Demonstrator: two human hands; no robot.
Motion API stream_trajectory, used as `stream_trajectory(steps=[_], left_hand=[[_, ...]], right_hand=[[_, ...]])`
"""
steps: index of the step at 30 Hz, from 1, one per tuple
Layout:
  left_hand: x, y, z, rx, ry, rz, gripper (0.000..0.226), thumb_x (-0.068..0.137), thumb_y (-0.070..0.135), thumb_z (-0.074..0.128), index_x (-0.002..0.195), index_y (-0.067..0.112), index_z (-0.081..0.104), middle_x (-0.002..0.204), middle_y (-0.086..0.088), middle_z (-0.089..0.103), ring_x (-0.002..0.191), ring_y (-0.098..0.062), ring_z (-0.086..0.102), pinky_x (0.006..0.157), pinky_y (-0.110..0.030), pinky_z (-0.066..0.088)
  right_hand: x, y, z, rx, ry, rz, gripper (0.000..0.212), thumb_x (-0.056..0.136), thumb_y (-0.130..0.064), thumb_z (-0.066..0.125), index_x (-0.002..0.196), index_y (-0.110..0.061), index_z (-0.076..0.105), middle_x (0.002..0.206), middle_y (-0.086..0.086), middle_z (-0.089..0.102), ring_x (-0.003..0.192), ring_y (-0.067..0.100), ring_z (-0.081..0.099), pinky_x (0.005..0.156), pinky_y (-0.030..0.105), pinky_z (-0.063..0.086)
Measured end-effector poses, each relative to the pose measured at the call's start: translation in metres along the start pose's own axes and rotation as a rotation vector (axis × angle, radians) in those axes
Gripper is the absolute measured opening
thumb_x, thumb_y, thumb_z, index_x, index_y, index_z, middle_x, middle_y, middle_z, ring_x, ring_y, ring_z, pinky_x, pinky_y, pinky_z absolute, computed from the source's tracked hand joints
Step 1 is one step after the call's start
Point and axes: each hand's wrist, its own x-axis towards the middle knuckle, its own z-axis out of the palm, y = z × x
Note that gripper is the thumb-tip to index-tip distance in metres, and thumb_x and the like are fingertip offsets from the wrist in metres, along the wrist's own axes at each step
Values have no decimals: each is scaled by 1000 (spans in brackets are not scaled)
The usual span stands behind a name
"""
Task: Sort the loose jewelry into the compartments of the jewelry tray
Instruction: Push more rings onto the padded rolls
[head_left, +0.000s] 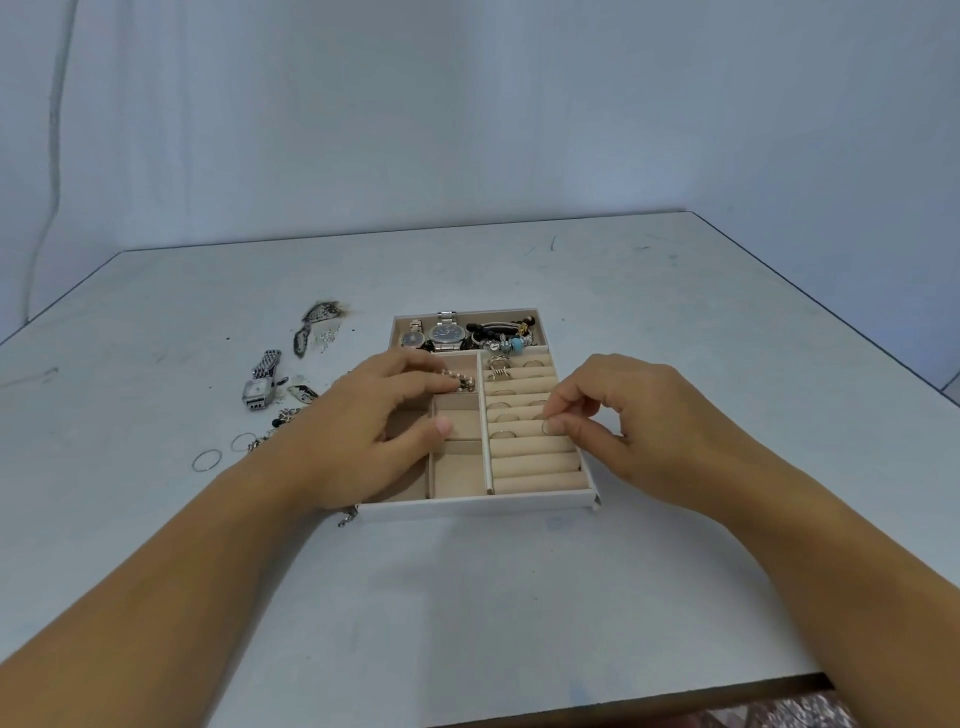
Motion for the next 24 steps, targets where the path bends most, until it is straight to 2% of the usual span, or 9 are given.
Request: stream_trajectory(steps=[8, 12, 20, 24], left_hand=[[2, -4, 2, 36, -4, 38, 55, 83, 60, 46, 132, 35, 52, 138, 22, 38, 130, 6, 30, 104, -18, 29], [2, -5, 2, 25, 2, 36, 55, 82, 60, 46, 131, 35, 53, 137, 21, 40, 130, 4, 32, 104, -20, 30], [2, -5, 4, 16, 10, 36, 52, 83, 59, 49, 129, 36, 54, 137, 20, 41, 131, 2, 33, 108, -28, 33], [2, -3, 2, 17, 8, 22, 51, 83, 55, 52, 130, 36, 54, 138, 21, 39, 130, 3, 32, 107, -26, 32]], right_hand=[[3, 0, 4, -26, 20, -23, 5, 88, -23, 64, 91, -25, 67, 79, -23, 54, 80, 1, 52, 73, 19, 44], [5, -3, 6, -96, 67, -87, 10, 87, -26, 59, 88, -23, 67, 81, -16, 59, 78, 7, 52, 71, 24, 45], [9, -5, 5, -108, 2, -30, 7, 84, -23, 67, 84, -28, 72, 82, -20, 63, 82, 10, 53, 76, 33, 46], [17, -14, 0, -229, -171, 39, 11, 88, -31, 61, 92, -32, 71, 91, -21, 62, 95, 7, 46, 86, 31, 40]])
